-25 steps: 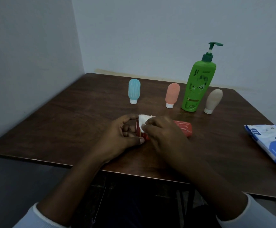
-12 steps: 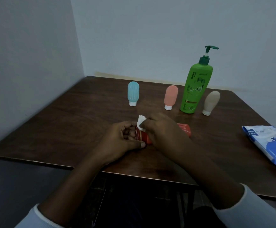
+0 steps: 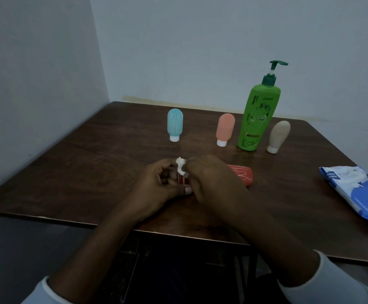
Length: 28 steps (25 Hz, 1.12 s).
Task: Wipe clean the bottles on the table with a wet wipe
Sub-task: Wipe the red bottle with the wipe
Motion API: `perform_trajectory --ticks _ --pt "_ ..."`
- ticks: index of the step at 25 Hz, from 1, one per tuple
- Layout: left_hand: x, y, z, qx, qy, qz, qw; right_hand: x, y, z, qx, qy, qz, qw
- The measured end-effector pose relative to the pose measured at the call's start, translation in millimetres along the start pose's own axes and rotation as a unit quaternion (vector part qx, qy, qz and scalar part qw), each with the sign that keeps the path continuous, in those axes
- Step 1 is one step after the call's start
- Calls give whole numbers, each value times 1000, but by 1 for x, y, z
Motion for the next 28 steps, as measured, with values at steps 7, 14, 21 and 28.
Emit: perform_trajectory --ticks 7,14,21,28 --pt "-1 -1 1 1 14 -15 1000 -80 -44 -23 6 -41 240 970" --pt "-3 -2 4 4 56 -9 998 -30 -19 -12 48 -1 183 982" --pt "0 -2 4 -11 51 -12 999 -41 -21 -6 50 -10 183 982" --pt "-5 -4 6 -11 52 -5 999 -92 -54 -28 51 -78 277 956"
Point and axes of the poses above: each hand's wrist, its own y-axis towards the middle knuckle, its own z-axis out of the palm, x = y × z, the point moved 4 cm from there along y, towards the middle knuckle, and after that the axes turned 5 degrees about -z, right-handed, at the moved point
